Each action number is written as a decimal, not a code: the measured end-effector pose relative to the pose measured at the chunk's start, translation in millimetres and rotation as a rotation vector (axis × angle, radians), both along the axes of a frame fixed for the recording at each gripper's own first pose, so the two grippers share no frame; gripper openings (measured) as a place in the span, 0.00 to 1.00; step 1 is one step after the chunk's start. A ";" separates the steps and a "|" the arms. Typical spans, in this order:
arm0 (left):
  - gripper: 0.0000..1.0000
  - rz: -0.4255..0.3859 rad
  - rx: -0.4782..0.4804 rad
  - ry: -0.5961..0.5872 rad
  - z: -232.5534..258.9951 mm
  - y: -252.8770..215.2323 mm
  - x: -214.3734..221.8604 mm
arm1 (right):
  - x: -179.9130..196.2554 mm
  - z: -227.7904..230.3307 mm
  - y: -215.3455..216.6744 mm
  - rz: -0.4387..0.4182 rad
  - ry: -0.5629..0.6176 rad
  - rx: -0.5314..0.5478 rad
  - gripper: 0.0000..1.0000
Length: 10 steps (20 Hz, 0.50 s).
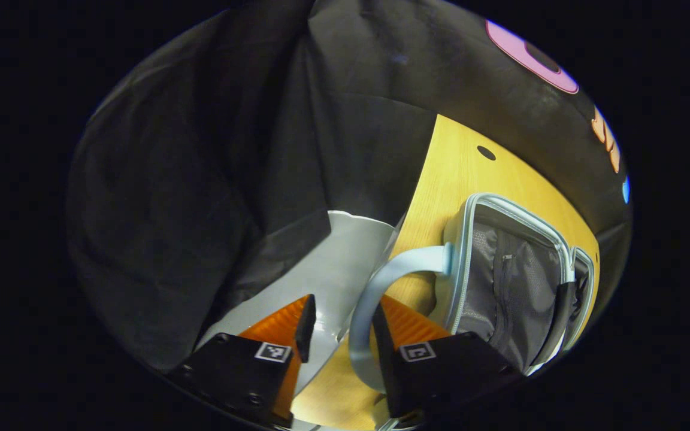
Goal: First open the suitcase, pack the skin care products into it, and then close the suitcase.
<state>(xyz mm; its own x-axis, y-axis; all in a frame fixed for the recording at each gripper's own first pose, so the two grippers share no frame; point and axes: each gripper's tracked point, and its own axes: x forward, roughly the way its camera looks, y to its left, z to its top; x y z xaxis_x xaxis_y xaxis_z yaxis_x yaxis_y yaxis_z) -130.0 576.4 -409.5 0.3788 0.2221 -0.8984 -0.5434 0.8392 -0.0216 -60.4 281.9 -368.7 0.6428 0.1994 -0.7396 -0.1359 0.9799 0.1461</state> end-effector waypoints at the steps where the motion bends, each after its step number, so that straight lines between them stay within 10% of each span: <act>1: 0.39 -0.010 -0.015 -0.011 7.2 1.6 2.5 | -0.5 0.4 -1.8 -0.003 -0.004 -0.001 0.98; 4: 0.07 -0.038 0.037 0.000 20.8 2.9 8.2 | -2.7 4.0 -9.0 -0.001 -0.018 -0.010 0.94; 10: 0.00 -0.116 0.172 -0.040 72.7 -10.8 19.5 | -2.5 12.8 -14.7 0.032 -0.050 0.001 0.98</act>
<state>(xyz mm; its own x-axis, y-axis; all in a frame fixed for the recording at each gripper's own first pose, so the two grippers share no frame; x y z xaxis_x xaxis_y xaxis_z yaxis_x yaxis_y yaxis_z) -110.5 565.7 -336.7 0.4452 0.3240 -0.8347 -0.4444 0.8893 0.1081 -62.9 267.2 -355.9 0.6725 0.2210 -0.7063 -0.1739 0.9748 0.1394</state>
